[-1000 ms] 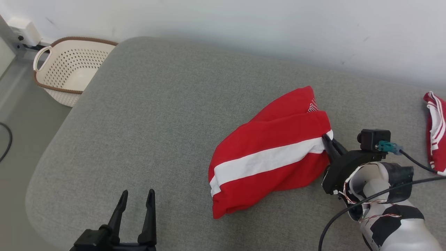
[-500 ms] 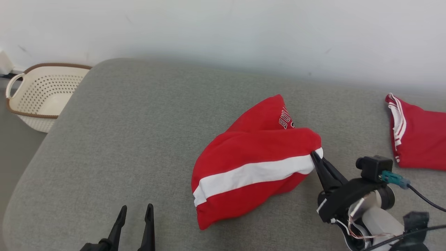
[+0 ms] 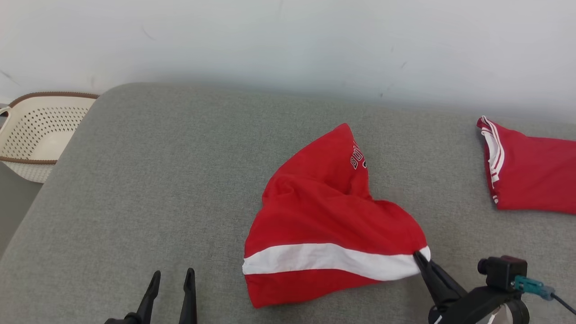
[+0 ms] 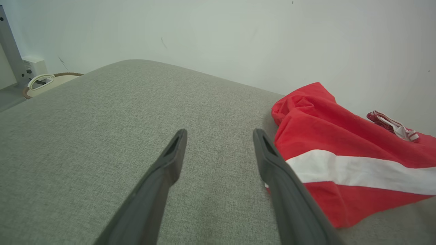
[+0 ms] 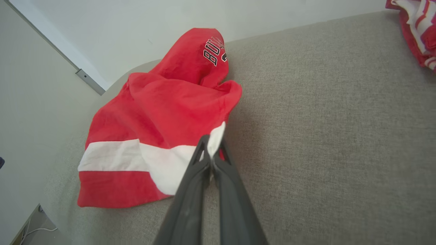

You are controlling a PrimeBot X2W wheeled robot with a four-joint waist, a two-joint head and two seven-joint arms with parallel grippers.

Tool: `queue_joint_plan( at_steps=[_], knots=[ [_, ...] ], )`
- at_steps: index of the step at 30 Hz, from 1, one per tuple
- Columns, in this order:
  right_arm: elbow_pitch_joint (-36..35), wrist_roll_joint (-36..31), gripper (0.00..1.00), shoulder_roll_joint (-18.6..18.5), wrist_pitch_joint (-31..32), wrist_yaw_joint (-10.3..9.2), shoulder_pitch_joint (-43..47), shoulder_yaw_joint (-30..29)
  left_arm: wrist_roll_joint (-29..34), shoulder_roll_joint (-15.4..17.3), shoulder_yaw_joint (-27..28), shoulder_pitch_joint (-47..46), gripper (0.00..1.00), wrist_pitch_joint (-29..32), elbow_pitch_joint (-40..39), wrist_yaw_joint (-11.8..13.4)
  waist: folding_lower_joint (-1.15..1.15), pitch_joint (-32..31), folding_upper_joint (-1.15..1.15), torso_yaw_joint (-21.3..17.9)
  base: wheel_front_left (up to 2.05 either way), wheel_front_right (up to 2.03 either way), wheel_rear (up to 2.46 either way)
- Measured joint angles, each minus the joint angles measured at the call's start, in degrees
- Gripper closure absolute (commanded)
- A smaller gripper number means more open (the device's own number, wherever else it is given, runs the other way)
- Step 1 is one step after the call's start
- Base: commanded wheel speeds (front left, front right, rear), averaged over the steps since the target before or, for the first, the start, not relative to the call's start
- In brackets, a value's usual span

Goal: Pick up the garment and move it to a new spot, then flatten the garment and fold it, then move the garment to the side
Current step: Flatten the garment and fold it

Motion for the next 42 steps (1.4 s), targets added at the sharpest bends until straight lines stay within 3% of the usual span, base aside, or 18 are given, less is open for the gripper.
queue_joint_plan(
  at_steps=[1, 2, 3, 13, 25, 29, 42],
  knots=[
    [-0.6, -0.5, 1.0, 0.5, 0.7, 0.0, 0.9, -0.9, 0.1, 0.0, 0.1, 0.1, 0.0, 0.0, 0.1, 0.0, 0.0, 0.0, 0.0, -0.1, 0.0, 0.0, 0.0],
    [-1.1, -1.3, 0.7, 0.8, 1.4, 0.0, 1.7, -1.6, 0.2, 0.0, 0.2, 0.1, 0.0, 0.0, 0.1, 0.0, 0.0, -0.1, 0.0, -0.3, 0.0, 0.0, 0.0],
    [-1.3, -2.7, 0.0, 1.2, 1.6, 0.0, 2.3, -2.6, 0.2, 0.0, 0.2, 0.1, 0.0, 0.0, 0.1, 0.0, 0.0, -0.1, 0.0, -0.4, 0.0, 0.0, 0.0],
    [-4.0, -14.9, 0.0, 8.0, -1.7, 0.0, 5.8, -13.5, 0.7, -0.2, 0.8, 0.3, 0.0, 0.0, 0.0, -0.5, 0.0, -0.7, 0.0, -1.3, 0.0, 0.0, 0.0],
    [-5.9, -25.6, 0.0, 13.6, -5.8, 0.0, 8.6, -20.0, 2.2, -0.1, 2.1, 1.8, 0.0, 0.0, -0.8, -0.1, 0.01, -2.3, 0.0, -3.1, 0.0, 0.0, 0.0],
    [-5.8, -26.6, 0.0, 15.6, -6.6, 0.0, 9.3, -22.2, 3.1, 0.0, 2.3, 2.6, 0.0, 0.0, -0.9, -0.1, 0.01, -2.8, 0.0, -3.8, 0.0, 0.0, 0.0],
    [-4.5, -29.4, 0.0, 17.4, -7.9, 0.0, 9.1, -22.8, 7.2, 2.0, 2.3, 2.6, 0.0, 0.0, -0.9, 0.7, 0.01, -3.0, 0.0, -6.5, 0.0, 0.0, 0.0]
  ],
)
